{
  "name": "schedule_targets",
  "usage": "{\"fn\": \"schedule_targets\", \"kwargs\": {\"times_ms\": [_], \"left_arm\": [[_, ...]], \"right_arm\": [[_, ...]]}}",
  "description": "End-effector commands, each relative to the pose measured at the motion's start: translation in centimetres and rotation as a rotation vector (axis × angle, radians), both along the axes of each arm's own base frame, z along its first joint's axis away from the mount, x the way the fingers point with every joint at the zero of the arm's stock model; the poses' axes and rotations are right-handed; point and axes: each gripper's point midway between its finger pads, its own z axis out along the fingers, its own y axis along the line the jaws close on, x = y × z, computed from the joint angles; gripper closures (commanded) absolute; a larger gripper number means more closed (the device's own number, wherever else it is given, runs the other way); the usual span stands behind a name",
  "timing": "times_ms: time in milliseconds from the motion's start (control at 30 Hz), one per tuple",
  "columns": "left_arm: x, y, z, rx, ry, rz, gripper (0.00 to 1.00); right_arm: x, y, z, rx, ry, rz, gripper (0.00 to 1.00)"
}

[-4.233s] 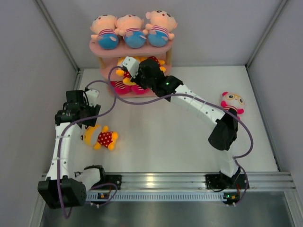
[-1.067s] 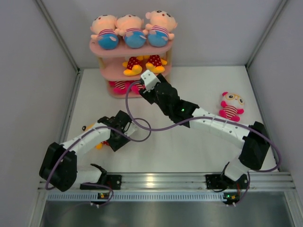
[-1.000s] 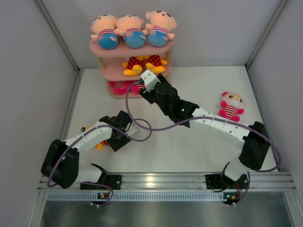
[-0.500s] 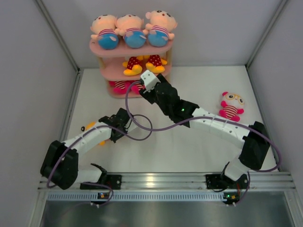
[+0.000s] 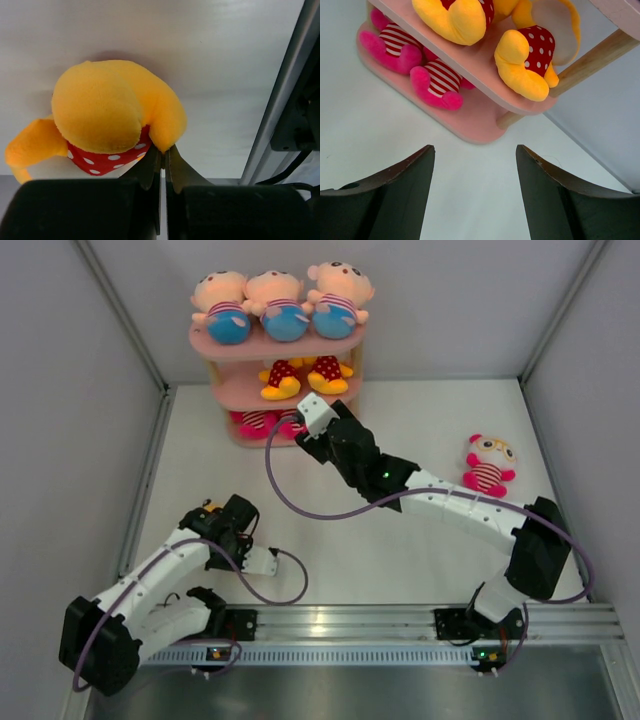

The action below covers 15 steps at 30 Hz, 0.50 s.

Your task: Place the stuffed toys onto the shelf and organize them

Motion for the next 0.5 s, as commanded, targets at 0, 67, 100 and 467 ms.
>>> {"fn": "schedule_targets", "kwargs": {"times_ms": [0,67,100,467], "left_arm": [[-1.0,1.5,0.2,0.086,0.054,-0.266,1.0],[-0.8,2.4,0.2,0.141,0.022,-0.359,1.0],[-0.6,3.5,-0.1,0.205,-0.027,-0.457,1.0],[3.7,1.4,1.9,0.082,-0.187,-0.41,1.0]], "right_arm": [[-0.7,-0.6,2.8,0.073,-0.042,0.003,0.34],[-0.8,-0.7,3.0,0.075,-0.047,0.002,0.34],[-0.8,-0.8,2.9,0.07,-0.048,0.003,0.34],[-1.1,-0.6,2.0,0.063,-0.041,0.027,0.34]]}}
